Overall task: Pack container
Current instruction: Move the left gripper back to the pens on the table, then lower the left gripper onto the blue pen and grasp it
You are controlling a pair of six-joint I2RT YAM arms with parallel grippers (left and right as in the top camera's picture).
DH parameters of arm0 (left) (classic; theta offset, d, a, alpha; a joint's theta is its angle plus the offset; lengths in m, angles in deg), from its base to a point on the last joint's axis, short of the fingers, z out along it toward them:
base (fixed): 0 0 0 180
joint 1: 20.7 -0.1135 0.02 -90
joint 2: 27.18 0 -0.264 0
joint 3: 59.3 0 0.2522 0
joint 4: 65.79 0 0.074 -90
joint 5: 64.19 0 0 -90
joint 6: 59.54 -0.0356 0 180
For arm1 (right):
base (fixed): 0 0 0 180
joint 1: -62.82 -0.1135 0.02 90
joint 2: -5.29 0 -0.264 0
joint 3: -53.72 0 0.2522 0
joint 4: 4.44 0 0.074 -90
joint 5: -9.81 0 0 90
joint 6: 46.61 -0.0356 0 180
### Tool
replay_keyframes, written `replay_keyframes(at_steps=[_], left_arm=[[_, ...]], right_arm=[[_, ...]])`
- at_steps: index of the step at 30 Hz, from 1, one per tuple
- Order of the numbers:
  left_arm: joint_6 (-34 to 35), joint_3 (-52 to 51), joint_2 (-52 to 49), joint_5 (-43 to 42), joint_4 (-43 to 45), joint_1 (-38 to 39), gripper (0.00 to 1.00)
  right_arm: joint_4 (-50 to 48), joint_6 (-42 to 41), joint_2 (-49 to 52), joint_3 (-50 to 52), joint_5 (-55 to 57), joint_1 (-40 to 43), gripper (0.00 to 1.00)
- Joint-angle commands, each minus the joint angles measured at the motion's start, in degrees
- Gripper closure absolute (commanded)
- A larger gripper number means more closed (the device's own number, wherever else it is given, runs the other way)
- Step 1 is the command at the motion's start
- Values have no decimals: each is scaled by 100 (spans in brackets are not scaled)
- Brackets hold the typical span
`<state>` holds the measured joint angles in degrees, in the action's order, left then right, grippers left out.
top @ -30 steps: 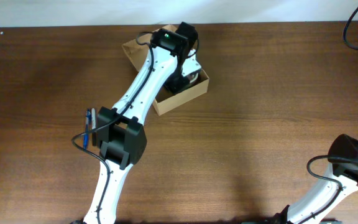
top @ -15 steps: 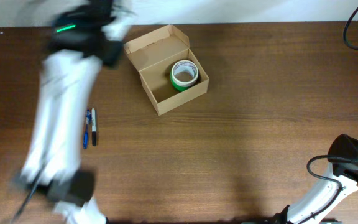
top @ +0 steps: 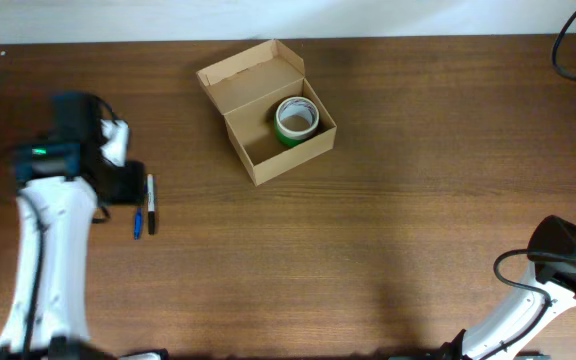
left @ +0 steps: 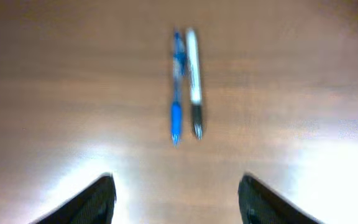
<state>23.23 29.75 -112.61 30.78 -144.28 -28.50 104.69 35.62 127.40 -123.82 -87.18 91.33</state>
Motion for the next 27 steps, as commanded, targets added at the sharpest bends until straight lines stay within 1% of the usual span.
replay_keyframes(at_steps=[1, 3, 8, 12, 16, 21, 27], left_arm=[[-57, -870, 9, -271, 680, -33, 37], [-205, -1071, -212, -369, 1001, -31, 37], [-793, -1073, -809, -376, 1390, -31, 38], [-769, -1073, -1318, -245, 1659, -76, 38], [-721, -1069, -1580, -249, 1731, -378, 38], [-654, -1069, -1593, -269, 1836, -669, 38], [-439, -1069, -1593, -264, 2103, -691, 38]], right_arm=[[-20, -24, -70, -26, -33, 7, 1], [-17, -24, -70, -26, -33, 7, 1], [-20, -24, -70, -26, -33, 7, 1], [-20, -24, -70, -26, -33, 7, 1], [-17, -24, -70, -26, -33, 7, 1], [-20, -24, -70, -26, -33, 7, 1], [-20, -24, -70, -26, -33, 7, 1]])
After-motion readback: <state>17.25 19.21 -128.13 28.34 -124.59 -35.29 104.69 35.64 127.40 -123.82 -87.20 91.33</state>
